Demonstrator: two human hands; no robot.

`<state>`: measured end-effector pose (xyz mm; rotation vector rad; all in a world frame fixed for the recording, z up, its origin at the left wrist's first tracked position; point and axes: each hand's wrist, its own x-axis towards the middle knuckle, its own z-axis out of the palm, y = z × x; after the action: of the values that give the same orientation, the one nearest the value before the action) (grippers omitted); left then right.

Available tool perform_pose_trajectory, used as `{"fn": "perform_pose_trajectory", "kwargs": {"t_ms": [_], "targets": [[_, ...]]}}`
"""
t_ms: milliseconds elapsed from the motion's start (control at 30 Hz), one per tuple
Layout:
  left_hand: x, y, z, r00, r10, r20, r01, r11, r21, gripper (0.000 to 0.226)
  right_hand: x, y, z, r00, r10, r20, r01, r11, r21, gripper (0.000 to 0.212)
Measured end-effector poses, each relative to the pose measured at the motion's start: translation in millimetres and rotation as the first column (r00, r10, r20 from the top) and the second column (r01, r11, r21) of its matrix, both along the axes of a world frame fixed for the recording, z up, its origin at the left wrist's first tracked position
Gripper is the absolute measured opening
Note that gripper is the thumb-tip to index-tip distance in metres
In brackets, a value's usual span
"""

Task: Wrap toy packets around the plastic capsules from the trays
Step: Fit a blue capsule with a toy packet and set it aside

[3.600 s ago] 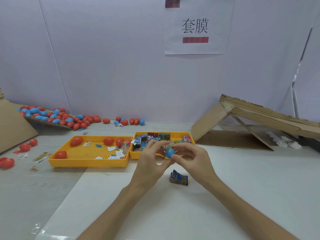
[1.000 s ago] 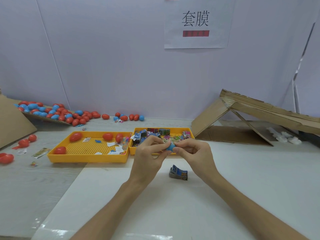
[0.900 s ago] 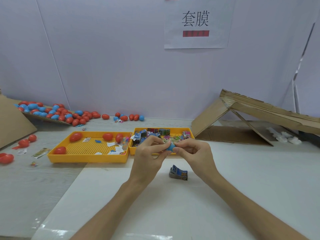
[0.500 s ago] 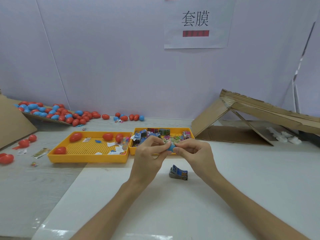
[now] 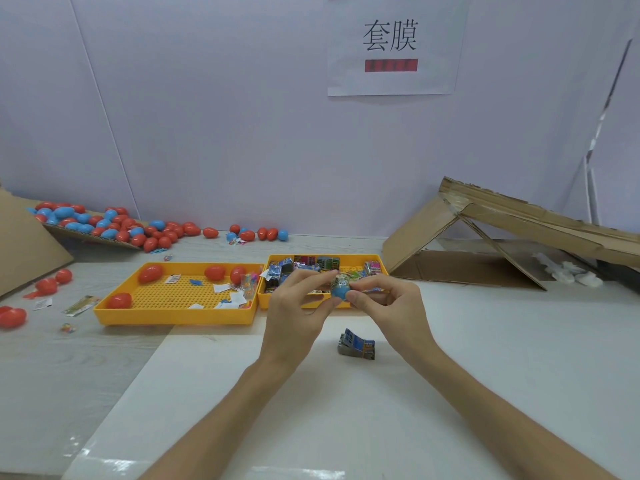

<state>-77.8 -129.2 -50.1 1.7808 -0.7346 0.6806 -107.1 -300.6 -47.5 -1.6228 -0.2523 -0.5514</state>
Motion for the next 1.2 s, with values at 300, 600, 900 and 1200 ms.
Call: {"fn": "perform_pose_trajectory", "kwargs": {"t_ms": [300, 600, 900, 1200], "targets": [[0.3, -0.1, -1.7, 0.999, 0.016, 0.04, -0.016, 1.0, -0.009, 0.025, -0.9, 0.8, 2.3, 1.0, 0.007, -0.018, -0.007, 1.0, -0.004, 0.015], [-0.1, -0.8, -2.9, 0.996, 0.031, 0.083, -0.032, 0.999, 0.006, 0.028, 0.0, 0.0, 0.4, 0.999, 0.004, 0.037, -0.004, 1.0, 0.01, 0.024], [-1.1, -1.2, -4.5, 0.995, 0.006, 0.098, -0.005, 1.0, -0.002, 0.028, 1.7, -0.7, -0.9, 0.998, -0.01, 0.063, 0.011, 1.0, -0.009, 0.024], [-1.4, -1.6, -4.5, 0.996, -0.001, 0.087, 0.001, 1.0, -0.005, 0.027, 1.4, 0.4, -1.5, 0.999, -0.03, 0.037, 0.03, 1.0, -0.007, 0.02]]}}
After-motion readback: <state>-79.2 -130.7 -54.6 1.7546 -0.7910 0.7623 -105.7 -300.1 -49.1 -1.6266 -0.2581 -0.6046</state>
